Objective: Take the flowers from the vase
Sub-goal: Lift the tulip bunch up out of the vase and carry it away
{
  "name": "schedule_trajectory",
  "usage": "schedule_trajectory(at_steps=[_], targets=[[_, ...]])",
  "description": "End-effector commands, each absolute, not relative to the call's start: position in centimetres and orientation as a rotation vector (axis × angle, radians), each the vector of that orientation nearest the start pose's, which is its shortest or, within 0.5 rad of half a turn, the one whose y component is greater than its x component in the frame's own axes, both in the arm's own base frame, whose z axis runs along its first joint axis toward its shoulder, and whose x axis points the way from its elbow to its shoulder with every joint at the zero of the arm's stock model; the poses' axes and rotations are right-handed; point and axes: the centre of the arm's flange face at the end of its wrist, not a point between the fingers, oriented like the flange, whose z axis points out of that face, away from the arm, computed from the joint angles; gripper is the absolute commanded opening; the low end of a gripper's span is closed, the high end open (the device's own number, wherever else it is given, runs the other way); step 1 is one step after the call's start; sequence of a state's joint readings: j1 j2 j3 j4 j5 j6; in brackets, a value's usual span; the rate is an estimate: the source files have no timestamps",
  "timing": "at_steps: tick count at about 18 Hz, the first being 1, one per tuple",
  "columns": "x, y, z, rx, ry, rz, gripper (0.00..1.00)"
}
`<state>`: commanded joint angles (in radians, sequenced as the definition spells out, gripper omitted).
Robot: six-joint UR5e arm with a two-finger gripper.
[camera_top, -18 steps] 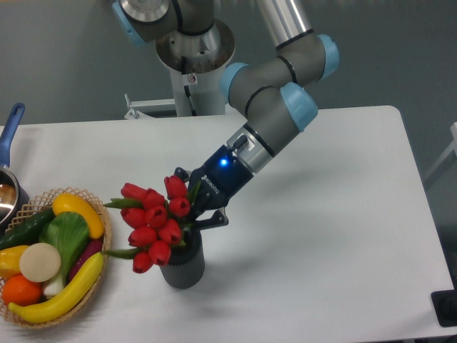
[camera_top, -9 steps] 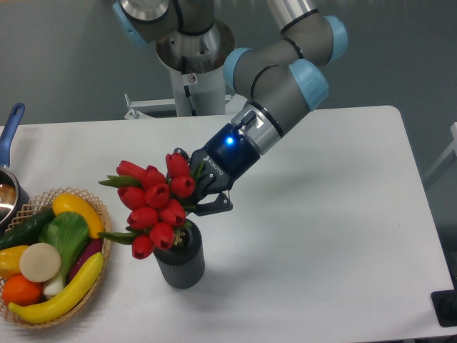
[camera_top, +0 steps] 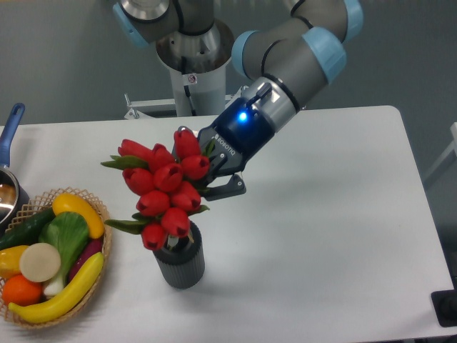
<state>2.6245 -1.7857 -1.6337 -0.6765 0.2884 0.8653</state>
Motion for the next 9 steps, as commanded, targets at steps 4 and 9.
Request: schedule_trajectory(at_steps=[4,9], targets=[[-39.5,45.2,52.2,-1.797,0.208,-0.24,0.0],[-43.9,41.0,51.8,-1.817,0.118,-0.154,0.0]])
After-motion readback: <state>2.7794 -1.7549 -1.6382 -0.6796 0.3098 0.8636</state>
